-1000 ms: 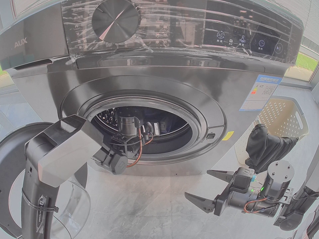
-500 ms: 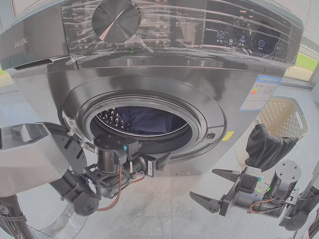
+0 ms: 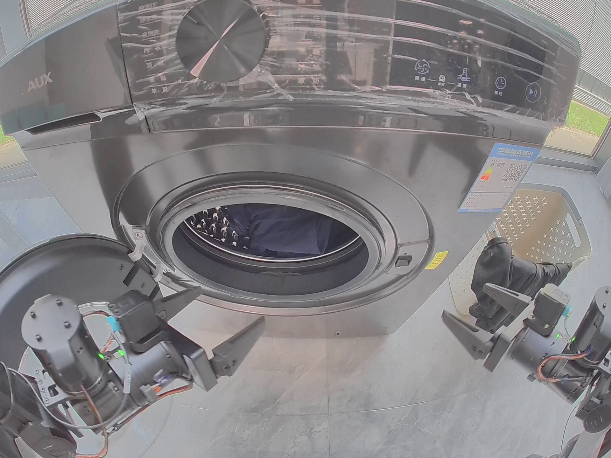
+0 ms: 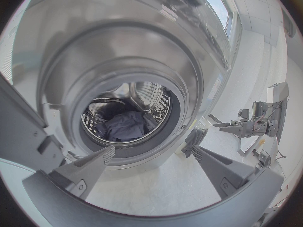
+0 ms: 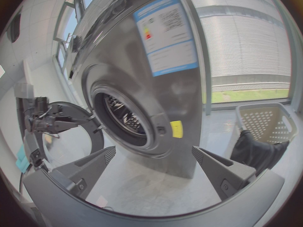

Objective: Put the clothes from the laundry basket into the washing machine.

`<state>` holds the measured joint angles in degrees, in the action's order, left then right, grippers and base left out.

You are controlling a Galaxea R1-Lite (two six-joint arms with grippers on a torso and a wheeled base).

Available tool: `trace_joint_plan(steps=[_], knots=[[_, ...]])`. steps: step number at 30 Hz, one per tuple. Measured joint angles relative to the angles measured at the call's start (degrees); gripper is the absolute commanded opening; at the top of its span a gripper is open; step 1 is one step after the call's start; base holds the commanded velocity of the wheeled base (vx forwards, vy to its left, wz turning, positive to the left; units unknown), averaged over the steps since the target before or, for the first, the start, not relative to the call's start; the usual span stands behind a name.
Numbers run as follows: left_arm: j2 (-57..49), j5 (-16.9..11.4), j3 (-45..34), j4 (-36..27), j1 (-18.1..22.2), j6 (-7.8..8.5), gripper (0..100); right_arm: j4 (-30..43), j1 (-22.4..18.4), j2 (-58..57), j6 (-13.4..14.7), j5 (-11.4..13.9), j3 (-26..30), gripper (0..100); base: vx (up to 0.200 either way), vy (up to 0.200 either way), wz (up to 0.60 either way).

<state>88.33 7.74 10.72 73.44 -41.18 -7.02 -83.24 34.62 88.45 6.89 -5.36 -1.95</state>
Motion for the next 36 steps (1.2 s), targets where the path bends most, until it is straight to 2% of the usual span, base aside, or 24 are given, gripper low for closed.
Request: trace_joint_plan(steps=[8, 17, 30, 33, 36], knots=[[-10.1, -0.2, -4.5, -0.5, 3.0, 0.29, 100, 2.8, -9.4, -8.6, -1.9, -1.4, 0.9, 100, -0.2, 0.0, 0.0], [-17.0, 0.2, -9.0, -2.7, 3.9, 0.35, 100, 18.5, -12.4, -21.1, -2.8, -2.2, 1.0, 100, -0.2, 0.0, 0.0], [-33.4, -0.3, -9.7, -24.4, 6.0, 0.16, 100, 29.0, -16.4, -32.8, -2.9, -2.4, 0.9, 100, -0.2, 0.0, 0.0], [-38.6, -0.9, -9.7, -29.3, 7.1, 0.02, 100, 33.6, -17.2, -36.1, -3.0, -2.1, 0.9, 100, -0.2, 0.0, 0.0], [-43.4, -1.5, -9.7, -34.4, 8.6, -0.06, 100, 39.5, -18.0, -40.3, -2.7, -1.9, 0.9, 100, 0.0, 0.0, 0.0]])
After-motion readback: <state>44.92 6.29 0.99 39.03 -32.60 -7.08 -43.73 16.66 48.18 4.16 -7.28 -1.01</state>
